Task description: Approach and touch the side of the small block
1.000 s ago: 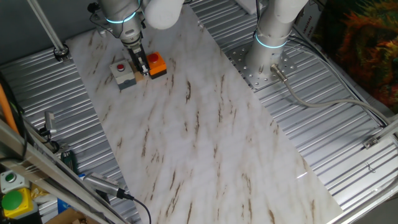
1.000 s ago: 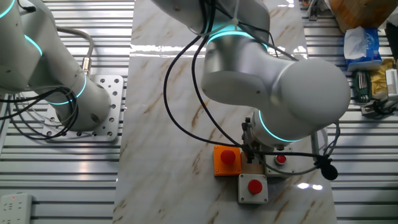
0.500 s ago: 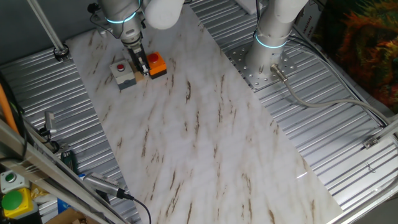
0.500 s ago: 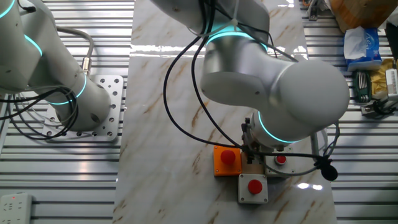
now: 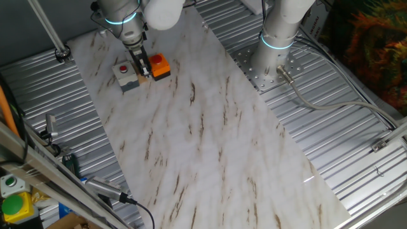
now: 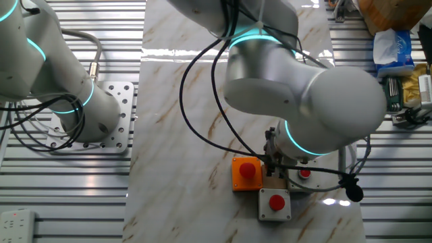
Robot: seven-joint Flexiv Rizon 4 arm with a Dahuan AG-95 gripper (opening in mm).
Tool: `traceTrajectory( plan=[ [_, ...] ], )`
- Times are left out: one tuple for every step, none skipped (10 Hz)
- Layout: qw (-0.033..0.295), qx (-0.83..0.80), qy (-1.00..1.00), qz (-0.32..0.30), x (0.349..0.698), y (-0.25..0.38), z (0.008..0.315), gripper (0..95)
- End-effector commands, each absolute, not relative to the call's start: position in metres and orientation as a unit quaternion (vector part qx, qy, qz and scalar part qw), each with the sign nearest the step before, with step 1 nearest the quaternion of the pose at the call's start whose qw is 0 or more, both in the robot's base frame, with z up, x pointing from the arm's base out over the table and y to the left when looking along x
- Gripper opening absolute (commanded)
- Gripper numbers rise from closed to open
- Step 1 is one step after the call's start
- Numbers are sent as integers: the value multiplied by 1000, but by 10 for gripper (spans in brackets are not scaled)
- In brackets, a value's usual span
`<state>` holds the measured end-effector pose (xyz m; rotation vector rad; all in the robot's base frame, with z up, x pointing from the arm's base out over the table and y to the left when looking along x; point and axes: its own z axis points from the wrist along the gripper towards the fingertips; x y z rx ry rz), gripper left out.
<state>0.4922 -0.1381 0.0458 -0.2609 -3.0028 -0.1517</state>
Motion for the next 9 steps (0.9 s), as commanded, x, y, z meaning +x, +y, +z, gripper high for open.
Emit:
traceTrajectory(
  plan=[
    [60,-76,-994,-59,493,-138,45,0],
    [57,-73,-994,-60,493,-138,45,0],
    [55,-74,-994,-63,493,-138,45,0],
    [55,-71,-994,-62,493,-138,45,0],
    [56,-70,-994,-62,493,-138,45,0],
    [55,-69,-994,-62,493,-138,45,0],
    [53,-67,-994,-64,493,-138,45,0],
    [53,-67,-994,-67,493,-138,45,0],
    [54,-69,-994,-68,493,-138,45,0]
  ],
)
